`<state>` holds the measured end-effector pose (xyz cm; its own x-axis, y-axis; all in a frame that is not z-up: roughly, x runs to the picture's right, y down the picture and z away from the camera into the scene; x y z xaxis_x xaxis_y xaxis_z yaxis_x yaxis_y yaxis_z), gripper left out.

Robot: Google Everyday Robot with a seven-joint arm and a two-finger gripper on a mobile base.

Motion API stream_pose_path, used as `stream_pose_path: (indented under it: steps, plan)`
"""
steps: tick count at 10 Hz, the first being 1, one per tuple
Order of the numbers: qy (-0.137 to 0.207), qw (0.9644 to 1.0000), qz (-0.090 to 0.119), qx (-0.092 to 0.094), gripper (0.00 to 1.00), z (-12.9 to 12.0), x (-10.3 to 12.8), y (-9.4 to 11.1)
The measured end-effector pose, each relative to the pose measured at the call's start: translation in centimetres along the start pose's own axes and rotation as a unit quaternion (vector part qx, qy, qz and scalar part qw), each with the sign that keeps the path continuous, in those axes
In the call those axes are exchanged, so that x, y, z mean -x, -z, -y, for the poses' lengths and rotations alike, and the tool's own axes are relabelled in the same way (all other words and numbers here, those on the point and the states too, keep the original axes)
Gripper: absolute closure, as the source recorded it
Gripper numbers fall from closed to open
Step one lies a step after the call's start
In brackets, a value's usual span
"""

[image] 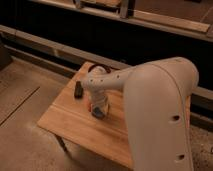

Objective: Wipe the white sponge on the table

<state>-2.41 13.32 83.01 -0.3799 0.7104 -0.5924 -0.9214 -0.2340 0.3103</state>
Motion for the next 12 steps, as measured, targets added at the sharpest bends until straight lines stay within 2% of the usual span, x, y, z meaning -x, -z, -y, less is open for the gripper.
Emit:
stream_pose_path:
  steps: [7,8,10,12]
  plan:
    - [-0.002,1.0,0.0,-0.002,1.0,0.3,0.1,-0.1]
    - [-0.006,1.0,0.001,-0.005,1.0,1.0,0.5,0.0]
    - [-0.047,0.998,0.04,-0.016,1.0,4.9,6.3,2.9]
    - [-0.06,0.9963,0.057,-0.022,1.0,5.6,9.9,4.5]
